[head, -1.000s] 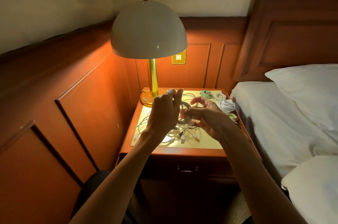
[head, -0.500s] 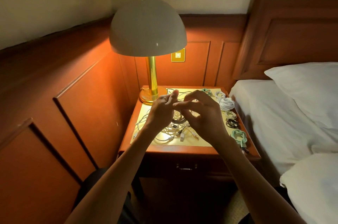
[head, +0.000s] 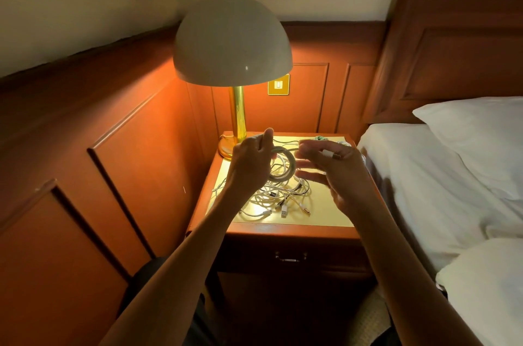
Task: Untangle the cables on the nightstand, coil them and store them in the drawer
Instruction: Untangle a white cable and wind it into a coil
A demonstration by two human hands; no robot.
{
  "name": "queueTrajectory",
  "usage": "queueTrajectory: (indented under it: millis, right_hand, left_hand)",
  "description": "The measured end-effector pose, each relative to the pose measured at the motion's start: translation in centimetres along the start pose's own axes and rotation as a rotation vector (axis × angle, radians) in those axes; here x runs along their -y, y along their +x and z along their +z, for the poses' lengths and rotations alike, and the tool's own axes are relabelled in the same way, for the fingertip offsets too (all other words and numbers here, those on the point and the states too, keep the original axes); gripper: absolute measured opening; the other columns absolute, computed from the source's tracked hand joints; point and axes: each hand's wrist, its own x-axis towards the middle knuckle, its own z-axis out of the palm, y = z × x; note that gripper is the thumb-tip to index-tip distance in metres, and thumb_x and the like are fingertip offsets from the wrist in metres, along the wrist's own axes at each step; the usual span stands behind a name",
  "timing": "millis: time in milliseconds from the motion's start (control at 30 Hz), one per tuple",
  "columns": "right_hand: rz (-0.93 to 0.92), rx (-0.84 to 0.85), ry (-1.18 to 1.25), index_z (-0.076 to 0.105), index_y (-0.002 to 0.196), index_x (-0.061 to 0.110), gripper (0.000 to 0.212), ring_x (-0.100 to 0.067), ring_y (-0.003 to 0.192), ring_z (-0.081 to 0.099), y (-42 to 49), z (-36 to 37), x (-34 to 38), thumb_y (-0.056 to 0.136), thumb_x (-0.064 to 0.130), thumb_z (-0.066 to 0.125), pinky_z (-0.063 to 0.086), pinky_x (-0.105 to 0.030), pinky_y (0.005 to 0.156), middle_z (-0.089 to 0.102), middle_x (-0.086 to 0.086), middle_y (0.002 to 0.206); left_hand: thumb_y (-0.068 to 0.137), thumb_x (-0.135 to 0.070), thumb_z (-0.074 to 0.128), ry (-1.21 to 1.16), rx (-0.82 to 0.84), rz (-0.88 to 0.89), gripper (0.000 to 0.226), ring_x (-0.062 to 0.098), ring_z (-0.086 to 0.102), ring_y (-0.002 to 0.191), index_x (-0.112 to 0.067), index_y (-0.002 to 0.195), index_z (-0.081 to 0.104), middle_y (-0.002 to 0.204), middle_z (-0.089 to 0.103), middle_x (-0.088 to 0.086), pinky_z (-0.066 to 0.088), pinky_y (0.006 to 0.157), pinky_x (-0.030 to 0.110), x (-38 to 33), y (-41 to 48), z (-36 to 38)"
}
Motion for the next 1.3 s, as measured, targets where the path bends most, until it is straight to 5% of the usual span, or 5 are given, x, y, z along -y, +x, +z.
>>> queueTrajectory:
  millis: [267,667,1000,1167,1300]
  right_hand:
    - [-0.655,-0.243,-1.073,0.077,0.104,0.018,0.016,-0.013,0.092,0.068,0.1,-0.4,-2.7,0.088,0.017,0.074,0.054,-0.029,0.08,0.075,0.001,0.104]
    - [0.407,0.06,0.5,0.067,0.112,-0.001,0.025,-0.019,0.076,0.071,-0.1,0.8,-2.1,0.088,0.002,0.061,0.06,-0.027,0.064,0.07,-0.014,0.09]
    - [0.465,0.154,0.447,0.065,0.114,0.009,0.027,-0.026,0.093,0.065,-0.3,0.8,-1.5,0.09,0.022,0.062,0.05,-0.043,0.093,0.07,-0.013,0.1]
    - [0.337,0.054,0.062,0.055,0.118,0.013,0.061,-0.029,0.088,0.074,-0.1,1.3,-1.2,0.066,0.005,0.084,0.06,-0.041,0.083,0.073,-0.018,0.103]
    - [0.249,0.091,-0.178,0.063,0.111,-0.005,0.029,-0.034,0.083,0.075,-0.7,0.9,-1.3,0.084,0.0,0.074,0.063,-0.035,0.073,0.074,-0.022,0.097]
  left_hand:
    - [0.108,-0.038,0.035,-0.346,0.188,-0.277,0.05,0.011,0.037,0.053,-0.014,0.068,0.052,0.06,0.042,0.0,0.031,0.053,0.028,-1.1,-0.1,1.0]
    - [0.109,-0.029,0.036,-0.015,0.003,0.034,0.048,0.012,0.051,0.051,-0.014,0.067,0.055,0.058,0.055,-0.001,0.035,0.051,0.02,-0.2,-0.2,1.7]
    - [0.108,-0.028,0.038,0.173,-0.166,0.199,0.043,0.003,0.05,0.043,-0.019,0.068,0.052,0.051,0.045,-0.011,0.036,0.039,0.012,0.9,0.7,2.3]
    - [0.108,-0.026,0.04,0.216,-0.157,0.251,0.042,0.001,0.043,0.04,-0.018,0.067,0.049,0.051,0.039,-0.014,0.032,0.04,0.013,1.7,1.3,2.3]
    - [0.108,-0.027,0.041,0.235,-0.166,0.216,0.047,0.0,0.04,0.04,-0.023,0.061,0.041,0.05,0.038,-0.015,0.036,0.043,0.012,2.5,1.7,1.8]
